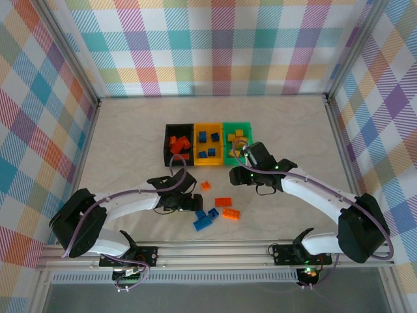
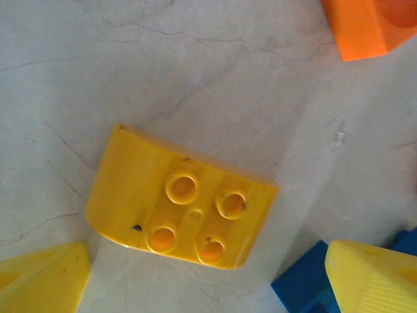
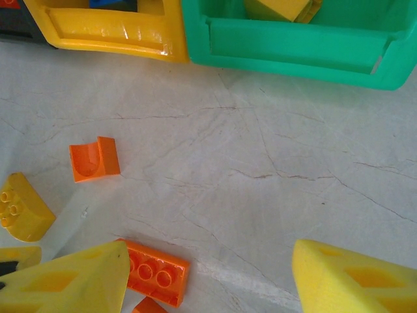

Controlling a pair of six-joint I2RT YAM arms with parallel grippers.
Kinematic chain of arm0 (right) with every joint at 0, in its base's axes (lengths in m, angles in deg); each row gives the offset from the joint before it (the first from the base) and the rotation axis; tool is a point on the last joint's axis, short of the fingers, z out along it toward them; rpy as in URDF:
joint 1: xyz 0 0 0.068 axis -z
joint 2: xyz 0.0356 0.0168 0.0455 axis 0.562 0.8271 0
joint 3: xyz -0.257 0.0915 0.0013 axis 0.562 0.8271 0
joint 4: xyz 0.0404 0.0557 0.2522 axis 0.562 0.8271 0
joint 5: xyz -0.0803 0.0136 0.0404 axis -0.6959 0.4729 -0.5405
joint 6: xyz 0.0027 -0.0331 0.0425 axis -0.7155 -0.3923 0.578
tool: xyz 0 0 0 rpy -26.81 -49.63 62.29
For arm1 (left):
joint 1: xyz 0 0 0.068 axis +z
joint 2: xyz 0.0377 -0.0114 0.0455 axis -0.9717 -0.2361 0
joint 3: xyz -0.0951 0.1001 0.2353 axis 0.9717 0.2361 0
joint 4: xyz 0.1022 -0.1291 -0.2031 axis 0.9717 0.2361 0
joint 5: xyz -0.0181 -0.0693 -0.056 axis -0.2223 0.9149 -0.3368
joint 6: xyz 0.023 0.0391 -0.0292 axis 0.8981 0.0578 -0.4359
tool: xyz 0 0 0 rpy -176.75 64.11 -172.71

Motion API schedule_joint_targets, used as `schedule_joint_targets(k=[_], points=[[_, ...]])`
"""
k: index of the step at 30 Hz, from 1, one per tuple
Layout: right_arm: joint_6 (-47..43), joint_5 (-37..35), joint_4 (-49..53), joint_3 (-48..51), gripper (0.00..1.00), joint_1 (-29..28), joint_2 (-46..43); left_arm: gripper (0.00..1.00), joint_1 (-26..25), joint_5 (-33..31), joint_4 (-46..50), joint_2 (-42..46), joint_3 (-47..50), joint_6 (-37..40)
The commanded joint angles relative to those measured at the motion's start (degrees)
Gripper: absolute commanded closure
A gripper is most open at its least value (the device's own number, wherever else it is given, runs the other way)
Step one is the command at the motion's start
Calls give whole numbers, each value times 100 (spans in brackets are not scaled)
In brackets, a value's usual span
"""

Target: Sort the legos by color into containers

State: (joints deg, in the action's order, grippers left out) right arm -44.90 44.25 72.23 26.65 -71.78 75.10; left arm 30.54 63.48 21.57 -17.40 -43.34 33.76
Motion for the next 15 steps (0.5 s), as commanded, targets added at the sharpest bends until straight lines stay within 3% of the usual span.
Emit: schedule_joint_targets(k=[1, 8, 15], points=[[-34, -7, -41, 52, 33, -46, -154, 9, -75, 114, -351, -311, -188, 18], [-69, -29, 10, 38, 33, -47, -185, 20, 5, -218, -259, -833, -668, 384], [-77, -64, -15, 95, 33, -47, -199, 30, 5, -111, -189, -1316, -1079, 603]])
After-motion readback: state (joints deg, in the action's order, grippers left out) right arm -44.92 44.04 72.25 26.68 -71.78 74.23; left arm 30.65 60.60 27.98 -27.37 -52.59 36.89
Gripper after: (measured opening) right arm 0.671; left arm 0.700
